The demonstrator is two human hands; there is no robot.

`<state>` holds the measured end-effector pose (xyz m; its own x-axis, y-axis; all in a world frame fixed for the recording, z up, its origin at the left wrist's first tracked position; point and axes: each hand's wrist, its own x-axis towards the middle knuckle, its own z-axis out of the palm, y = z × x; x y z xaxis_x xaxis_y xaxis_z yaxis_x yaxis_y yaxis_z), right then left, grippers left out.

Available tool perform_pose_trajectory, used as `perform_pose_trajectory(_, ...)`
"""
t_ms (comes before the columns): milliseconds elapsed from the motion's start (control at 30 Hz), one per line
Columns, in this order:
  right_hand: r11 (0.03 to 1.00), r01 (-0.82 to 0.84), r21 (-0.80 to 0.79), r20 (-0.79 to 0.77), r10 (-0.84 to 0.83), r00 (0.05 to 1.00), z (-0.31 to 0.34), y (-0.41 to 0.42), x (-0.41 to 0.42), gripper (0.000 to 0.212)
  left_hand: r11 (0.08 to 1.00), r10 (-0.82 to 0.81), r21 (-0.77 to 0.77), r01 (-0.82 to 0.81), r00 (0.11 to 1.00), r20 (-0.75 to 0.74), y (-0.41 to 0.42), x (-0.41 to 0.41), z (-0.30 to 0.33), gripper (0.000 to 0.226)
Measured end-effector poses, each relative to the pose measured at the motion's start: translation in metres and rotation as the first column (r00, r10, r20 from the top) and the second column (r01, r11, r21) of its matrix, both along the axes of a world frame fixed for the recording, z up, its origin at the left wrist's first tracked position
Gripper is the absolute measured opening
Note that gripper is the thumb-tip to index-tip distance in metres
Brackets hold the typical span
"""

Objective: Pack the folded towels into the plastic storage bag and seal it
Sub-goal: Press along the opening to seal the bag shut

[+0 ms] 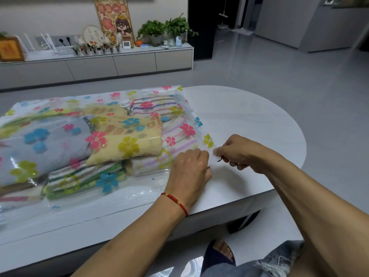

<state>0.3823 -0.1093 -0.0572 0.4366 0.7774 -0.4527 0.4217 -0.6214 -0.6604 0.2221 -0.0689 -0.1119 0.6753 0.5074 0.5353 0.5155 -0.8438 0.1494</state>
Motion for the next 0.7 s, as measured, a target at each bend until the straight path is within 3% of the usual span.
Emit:
perform_pose_trajectory(100, 0.998, -0.029, -0.055, -0.098, 0.024, 0.995, -0.002, -0.003, -0.001, 0.027, 1.000, 0.017, 0.005, -0.017, 1.000, -0.009, -0.003, 0.001, -0.002, 0.011)
perform_pose_trajectory(267, 0.999, -0.046, -0.020, -0.153, 0.042, 0.987, -0.007, -0.006, 0.002, 0.027, 0.999, -0.041, 0.018, 0.041, 0.999, -0.009, -0.002, 0.000, 0.002, 0.015)
perform_pose_trajectory(700, 1.000, 0.007, -0.003, -0.069, -0.007, 0.998, -0.009, -0.013, 0.011, 0.034, 0.973, -0.087, 0.199, 0.113, 0.987, -0.136, 0.026, -0.080, -0.001, 0.012)
